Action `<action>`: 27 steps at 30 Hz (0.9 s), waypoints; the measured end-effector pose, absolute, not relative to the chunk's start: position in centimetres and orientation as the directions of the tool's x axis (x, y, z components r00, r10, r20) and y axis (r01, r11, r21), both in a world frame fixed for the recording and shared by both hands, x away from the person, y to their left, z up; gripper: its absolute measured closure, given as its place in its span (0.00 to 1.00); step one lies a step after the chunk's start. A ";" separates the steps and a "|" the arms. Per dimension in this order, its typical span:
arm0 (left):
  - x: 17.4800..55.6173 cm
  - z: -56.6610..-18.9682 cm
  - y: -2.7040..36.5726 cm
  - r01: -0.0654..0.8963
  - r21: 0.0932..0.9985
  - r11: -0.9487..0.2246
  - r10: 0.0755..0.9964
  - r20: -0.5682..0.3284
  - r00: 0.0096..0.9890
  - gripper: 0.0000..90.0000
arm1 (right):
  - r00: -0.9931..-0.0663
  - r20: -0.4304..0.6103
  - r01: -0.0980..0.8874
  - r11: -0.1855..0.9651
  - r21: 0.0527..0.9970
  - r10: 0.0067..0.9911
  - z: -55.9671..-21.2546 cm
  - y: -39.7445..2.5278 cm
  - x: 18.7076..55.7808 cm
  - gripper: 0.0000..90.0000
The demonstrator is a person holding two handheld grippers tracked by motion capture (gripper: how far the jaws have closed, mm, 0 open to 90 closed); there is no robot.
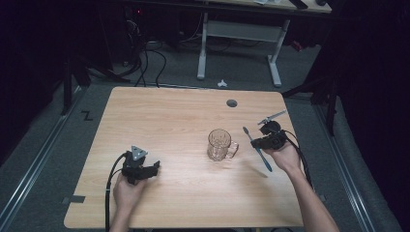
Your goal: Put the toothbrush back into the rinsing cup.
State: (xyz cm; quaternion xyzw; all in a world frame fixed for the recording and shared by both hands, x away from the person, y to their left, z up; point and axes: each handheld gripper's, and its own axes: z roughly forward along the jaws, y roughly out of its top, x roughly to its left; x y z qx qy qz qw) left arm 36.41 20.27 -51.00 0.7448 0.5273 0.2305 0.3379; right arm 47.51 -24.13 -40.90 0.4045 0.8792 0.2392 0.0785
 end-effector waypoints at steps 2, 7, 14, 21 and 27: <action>36.4 -51.0 20.3 0.630 0.746 -0.216 0.941 -0.013 0.337 0.31 | -0.660 0.058 0.671 0.552 0.495 0.749 -40.8 -24.2 47.4 0.89; 36.4 -51.0 20.3 0.629 0.746 -0.217 0.941 -0.011 0.338 0.31 | -0.657 0.069 0.662 0.532 0.528 0.750 -40.7 -24.4 47.1 0.89; 36.4 -51.0 20.3 0.629 0.746 -0.217 0.941 -0.011 0.338 0.31 | -0.640 0.046 0.644 0.502 0.577 0.767 -40.4 -24.7 46.4 0.89; 36.4 -51.0 20.3 0.630 0.746 -0.217 0.941 -0.012 0.338 0.31 | -0.652 0.034 0.612 0.498 0.614 0.758 -40.0 -24.5 45.8 0.89; 36.4 -51.0 20.3 0.630 0.746 -0.217 0.941 -0.012 0.338 0.31 | -0.672 0.035 0.577 0.494 0.650 0.740 -39.5 -24.0 44.9 0.89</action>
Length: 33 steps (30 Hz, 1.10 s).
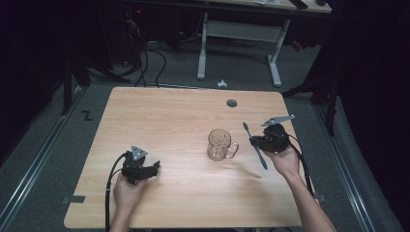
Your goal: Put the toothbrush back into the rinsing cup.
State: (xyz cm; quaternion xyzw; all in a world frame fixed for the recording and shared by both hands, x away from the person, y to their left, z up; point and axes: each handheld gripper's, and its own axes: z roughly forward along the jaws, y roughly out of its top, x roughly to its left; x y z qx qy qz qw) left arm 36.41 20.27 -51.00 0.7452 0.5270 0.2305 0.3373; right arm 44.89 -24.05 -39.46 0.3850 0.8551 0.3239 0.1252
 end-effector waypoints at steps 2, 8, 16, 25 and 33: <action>36.4 -51.0 20.3 0.630 0.746 -0.216 0.941 -0.012 0.338 0.31 | -0.676 0.040 0.570 0.488 0.661 0.736 -39.3 -23.9 44.7 0.89; 36.4 -51.0 20.3 0.630 0.746 -0.215 0.941 -0.014 0.337 0.31 | -0.691 0.043 0.534 0.469 0.703 0.722 -39.0 -23.7 44.2 0.89; 36.4 -51.0 20.3 0.630 0.746 -0.216 0.941 -0.013 0.338 0.31 | -0.705 0.058 0.501 0.438 0.746 0.707 -38.6 -23.2 43.8 0.89; 36.4 -51.0 20.3 0.629 0.747 -0.214 0.942 -0.014 0.337 0.31 | -0.722 0.037 0.457 0.435 0.776 0.691 -38.4 -22.6 43.5 0.89; 36.4 -51.0 20.3 0.630 0.746 -0.216 0.941 -0.013 0.338 0.31 | -0.731 0.050 0.434 0.407 0.804 0.681 -37.9 -22.2 43.6 0.89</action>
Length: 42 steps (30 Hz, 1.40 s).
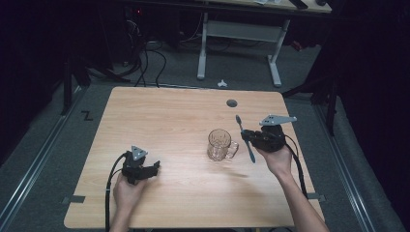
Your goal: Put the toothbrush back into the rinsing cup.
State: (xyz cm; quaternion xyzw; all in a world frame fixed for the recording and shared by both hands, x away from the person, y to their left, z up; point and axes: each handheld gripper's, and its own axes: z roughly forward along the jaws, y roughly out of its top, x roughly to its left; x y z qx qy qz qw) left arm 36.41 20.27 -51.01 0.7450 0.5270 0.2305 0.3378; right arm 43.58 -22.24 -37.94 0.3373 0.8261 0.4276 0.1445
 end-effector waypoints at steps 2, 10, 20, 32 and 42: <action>36.4 -51.0 20.3 0.630 0.746 -0.217 0.941 -0.012 0.338 0.31 | -0.734 0.056 0.427 0.396 0.813 0.676 -37.7 -22.2 43.6 0.89; 36.4 -51.0 20.3 0.629 0.747 -0.217 0.941 -0.011 0.338 0.31 | -0.749 0.061 0.395 0.371 0.840 0.660 -37.1 -21.7 43.8 0.89; 36.4 -51.0 20.3 0.629 0.747 -0.217 0.941 -0.011 0.338 0.31 | -0.762 0.053 0.362 0.356 0.862 0.646 -35.8 -20.7 44.2 0.89; 36.4 -51.0 20.3 0.630 0.746 -0.217 0.941 -0.012 0.338 0.31 | -0.770 0.053 0.341 0.339 0.877 0.636 -35.3 -19.2 45.1 0.89; 36.4 -51.0 20.3 0.630 0.746 -0.217 0.941 -0.012 0.339 0.31 | -0.771 0.058 0.337 0.328 0.883 0.635 -35.5 -18.2 45.9 0.89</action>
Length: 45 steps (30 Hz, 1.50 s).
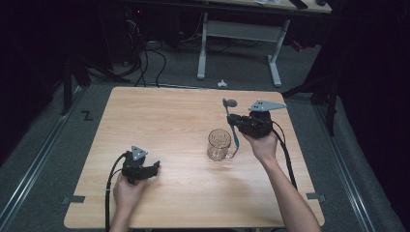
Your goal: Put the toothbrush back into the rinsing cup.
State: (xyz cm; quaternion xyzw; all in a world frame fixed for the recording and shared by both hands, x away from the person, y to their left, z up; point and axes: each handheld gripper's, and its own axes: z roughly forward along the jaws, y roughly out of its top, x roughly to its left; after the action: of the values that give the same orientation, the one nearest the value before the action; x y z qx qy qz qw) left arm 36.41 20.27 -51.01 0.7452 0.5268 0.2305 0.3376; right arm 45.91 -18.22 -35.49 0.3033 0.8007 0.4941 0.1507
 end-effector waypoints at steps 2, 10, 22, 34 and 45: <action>36.4 -51.0 20.3 0.630 0.746 -0.217 0.941 -0.012 0.339 0.31 | -0.772 0.058 0.335 0.327 0.883 0.633 -35.5 -18.1 46.0 0.89; 36.4 -51.0 20.3 0.630 0.746 -0.215 0.941 -0.015 0.338 0.31 | -0.772 0.057 0.340 0.334 0.879 0.633 -36.0 -17.5 46.6 0.89; 36.4 -51.0 20.3 0.629 0.747 -0.214 0.941 -0.015 0.338 0.31 | -0.768 0.057 0.347 0.340 0.874 0.638 -36.3 -17.7 46.5 0.89; 36.4 -51.0 20.3 0.629 0.747 -0.213 0.941 -0.017 0.338 0.31 | -0.766 0.064 0.365 0.350 0.863 0.640 -36.4 -18.1 46.2 0.89; 36.4 -51.0 20.3 0.629 0.748 -0.213 0.941 -0.015 0.337 0.31 | -0.766 0.046 0.365 0.375 0.852 0.642 -36.3 -18.3 45.9 0.89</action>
State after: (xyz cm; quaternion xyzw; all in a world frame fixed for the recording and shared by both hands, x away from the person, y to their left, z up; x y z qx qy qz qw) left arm 36.41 20.29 -51.02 0.7441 0.5276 0.2303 0.3390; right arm 45.91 -18.30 -36.34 0.3085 0.8159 0.4661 0.1481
